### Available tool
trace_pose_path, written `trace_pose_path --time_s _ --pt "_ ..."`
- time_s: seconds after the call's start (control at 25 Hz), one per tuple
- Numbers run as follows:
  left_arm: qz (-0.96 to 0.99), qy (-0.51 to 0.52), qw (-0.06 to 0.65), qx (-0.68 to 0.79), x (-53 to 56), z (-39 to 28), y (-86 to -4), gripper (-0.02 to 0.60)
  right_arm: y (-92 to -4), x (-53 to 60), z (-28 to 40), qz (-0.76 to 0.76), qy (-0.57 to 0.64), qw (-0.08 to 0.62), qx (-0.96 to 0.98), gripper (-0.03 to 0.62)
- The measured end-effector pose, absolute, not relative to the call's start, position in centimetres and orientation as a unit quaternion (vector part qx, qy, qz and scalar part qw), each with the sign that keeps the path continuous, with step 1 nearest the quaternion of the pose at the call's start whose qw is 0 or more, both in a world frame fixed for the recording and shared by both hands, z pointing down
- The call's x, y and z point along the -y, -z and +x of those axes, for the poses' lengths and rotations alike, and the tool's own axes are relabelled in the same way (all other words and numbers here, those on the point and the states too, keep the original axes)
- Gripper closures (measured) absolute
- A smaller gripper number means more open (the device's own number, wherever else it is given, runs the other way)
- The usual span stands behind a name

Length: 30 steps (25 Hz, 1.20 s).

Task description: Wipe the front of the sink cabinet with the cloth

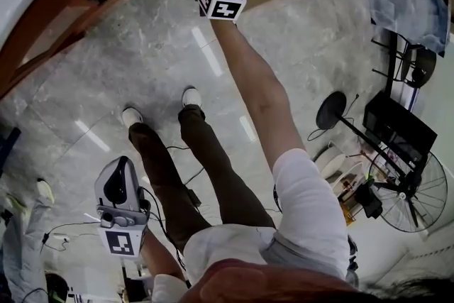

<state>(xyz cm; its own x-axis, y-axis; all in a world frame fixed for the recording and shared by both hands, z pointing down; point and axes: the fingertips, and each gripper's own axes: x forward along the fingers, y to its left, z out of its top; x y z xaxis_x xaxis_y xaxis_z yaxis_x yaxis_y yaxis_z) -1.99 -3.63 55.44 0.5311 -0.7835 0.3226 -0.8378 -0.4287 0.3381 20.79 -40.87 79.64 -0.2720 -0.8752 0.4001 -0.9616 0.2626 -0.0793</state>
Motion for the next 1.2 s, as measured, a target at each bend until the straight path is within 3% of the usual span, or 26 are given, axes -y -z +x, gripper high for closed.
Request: trace_pose_path --time_s 0.56,0.84,1.2 --pt "0.845 -0.055 0.223 0.483 2.9 -1.9 -54.0 0.577 -76.1 41.3 24.2 0.614 -0.136 0.127 0.767 0.539" --pt "0.849 -0.035 0.197 0.489 2.6 -2.5 -48.2 0.577 -63.2 34.8 23.0 0.551 -0.076 0.084 0.827 0.539" --pt "0.865 -0.018 0.118 0.487 1.6 -2.7 -30.6 0.578 -38.2 16.8 20.2 0.439 -0.085 0.035 0.894 0.539"
